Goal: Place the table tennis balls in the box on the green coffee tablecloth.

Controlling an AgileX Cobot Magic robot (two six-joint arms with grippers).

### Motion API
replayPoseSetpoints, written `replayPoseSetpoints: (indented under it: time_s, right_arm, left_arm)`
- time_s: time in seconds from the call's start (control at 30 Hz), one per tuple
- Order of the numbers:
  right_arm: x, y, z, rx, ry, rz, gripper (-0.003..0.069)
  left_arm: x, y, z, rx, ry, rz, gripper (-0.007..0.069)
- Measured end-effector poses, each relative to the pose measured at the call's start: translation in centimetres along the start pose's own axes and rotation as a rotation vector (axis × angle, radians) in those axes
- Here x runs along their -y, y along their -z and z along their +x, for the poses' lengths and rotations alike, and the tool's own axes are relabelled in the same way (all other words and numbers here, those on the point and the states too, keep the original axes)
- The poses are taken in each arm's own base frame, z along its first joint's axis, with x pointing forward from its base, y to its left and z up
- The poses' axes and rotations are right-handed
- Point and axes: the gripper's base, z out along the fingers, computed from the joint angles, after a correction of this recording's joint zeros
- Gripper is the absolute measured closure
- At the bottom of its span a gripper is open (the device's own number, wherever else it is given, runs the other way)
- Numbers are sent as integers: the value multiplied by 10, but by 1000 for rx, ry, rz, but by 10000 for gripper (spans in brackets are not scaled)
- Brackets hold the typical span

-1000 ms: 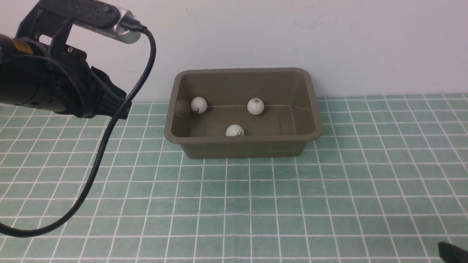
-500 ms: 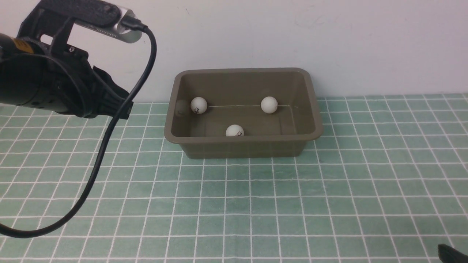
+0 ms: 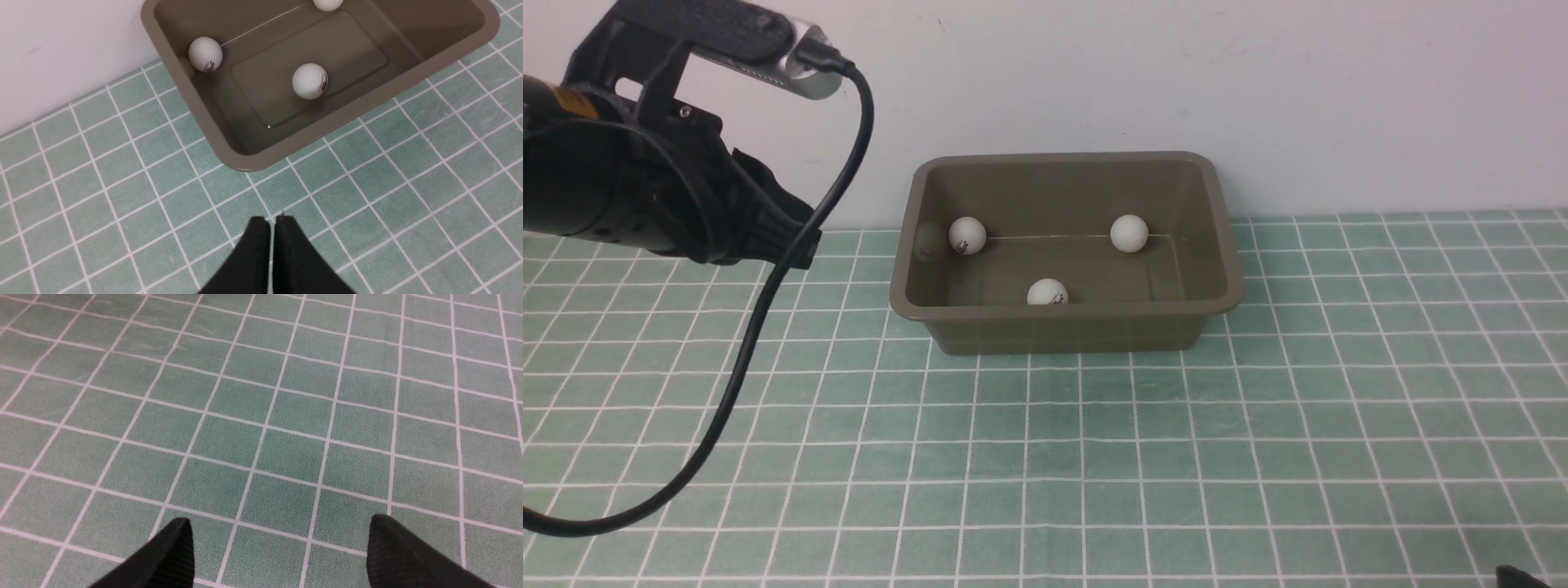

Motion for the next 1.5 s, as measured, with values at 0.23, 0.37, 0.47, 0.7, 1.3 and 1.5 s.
replayPoseSetpoints:
  time_s: [0.23,0.37,0.47,0.7,1.3,1.5]
  right_arm:
    - [-9,0,-1,7,62,-79,145]
    - [-14,1,-1,11,92,-123,145]
    - [-15,1,-1,12,98,-132,145]
    - [-15,1,-1,13,99,-134,145]
    - [-6,40,1,296,62,37,145]
    - [-7,29,27,296,32,71,145]
  left_arm:
    - [1,0,0,3,7,8,629]
    - [1,0,0,2,6,9,629]
    - [1,0,0,3,5,10,629]
    - [2,0,-1,7,-6,21,629]
    - [5,0,-2,21,12,54,629]
    - [7,0,-1,12,28,77,629]
